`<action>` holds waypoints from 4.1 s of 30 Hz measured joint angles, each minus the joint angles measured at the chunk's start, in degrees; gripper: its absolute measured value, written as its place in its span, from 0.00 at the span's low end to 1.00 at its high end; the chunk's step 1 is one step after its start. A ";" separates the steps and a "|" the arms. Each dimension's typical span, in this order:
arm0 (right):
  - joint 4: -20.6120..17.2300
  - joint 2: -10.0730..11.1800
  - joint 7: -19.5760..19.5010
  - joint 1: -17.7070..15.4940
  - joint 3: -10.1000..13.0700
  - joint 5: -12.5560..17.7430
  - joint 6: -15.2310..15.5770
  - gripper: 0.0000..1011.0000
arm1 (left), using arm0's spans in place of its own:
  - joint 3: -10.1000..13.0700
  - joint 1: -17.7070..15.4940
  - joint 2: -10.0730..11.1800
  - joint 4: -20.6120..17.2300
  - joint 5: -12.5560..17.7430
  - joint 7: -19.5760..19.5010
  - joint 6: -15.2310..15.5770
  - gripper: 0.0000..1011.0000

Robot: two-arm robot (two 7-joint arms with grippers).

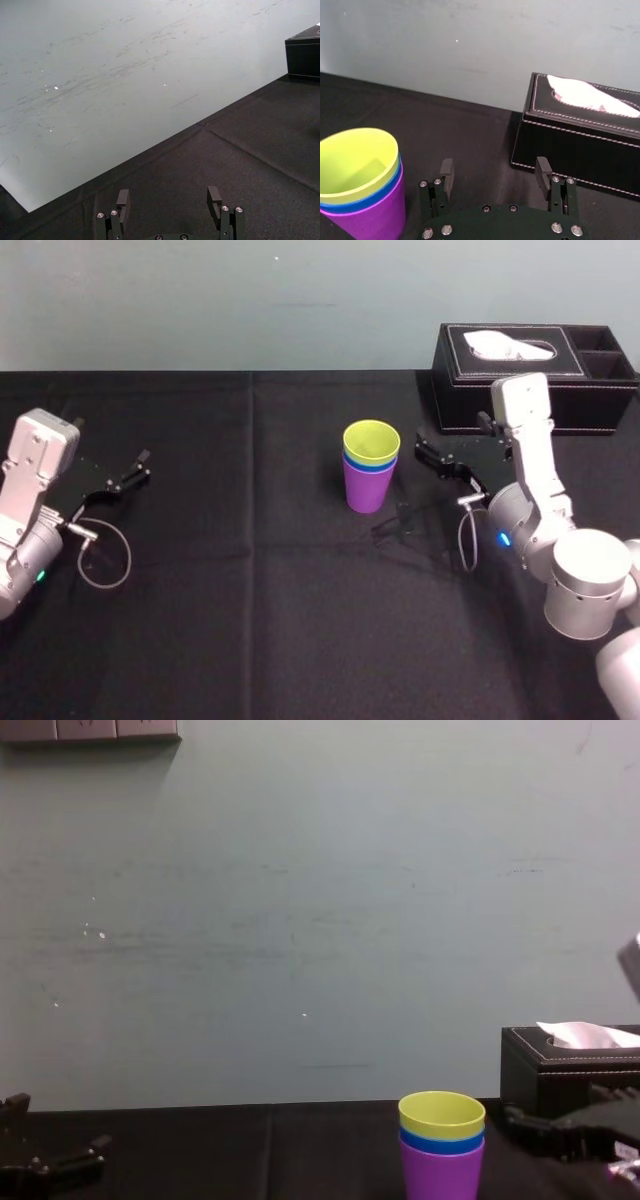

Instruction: Stack the three plastic cups sequentially using one hand.

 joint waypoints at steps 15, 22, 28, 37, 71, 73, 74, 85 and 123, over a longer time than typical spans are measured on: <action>1.39 -0.50 0.06 0.49 -0.30 -1.37 0.81 0.99 | 0.00 0.00 0.00 0.00 0.00 0.00 0.00 1.00; 1.36 -0.47 0.07 0.49 -0.31 -1.30 0.71 0.99 | 0.00 0.00 0.00 0.00 0.00 0.00 0.00 1.00; 1.33 -0.44 0.09 0.49 -0.31 -1.24 0.67 0.99 | 0.00 0.00 0.00 0.00 0.00 0.00 0.00 1.00; 1.28 -0.42 0.16 0.49 -0.30 -1.17 0.63 0.99 | 0.00 0.00 0.00 0.00 0.00 0.00 0.00 1.00; 1.28 -0.41 0.15 0.49 -0.30 -1.15 0.59 0.99 | 0.00 0.00 0.00 0.00 0.00 0.00 0.00 1.00; 1.28 -0.41 0.15 0.49 -0.30 -1.15 0.59 0.99 | 0.00 0.00 0.00 0.00 0.00 0.00 0.00 1.00; 1.28 -0.41 0.15 0.49 -0.30 -1.15 0.59 0.99 | 0.00 0.00 0.00 0.00 0.00 0.00 0.00 1.00; 1.29 -0.41 0.16 0.49 -0.30 -1.15 0.59 0.99 | 0.00 0.00 0.00 0.00 0.00 0.00 0.00 1.00; 1.28 -0.41 0.15 0.49 -0.30 -1.16 0.59 0.99 | 0.00 0.00 0.00 0.00 0.00 0.00 0.00 1.00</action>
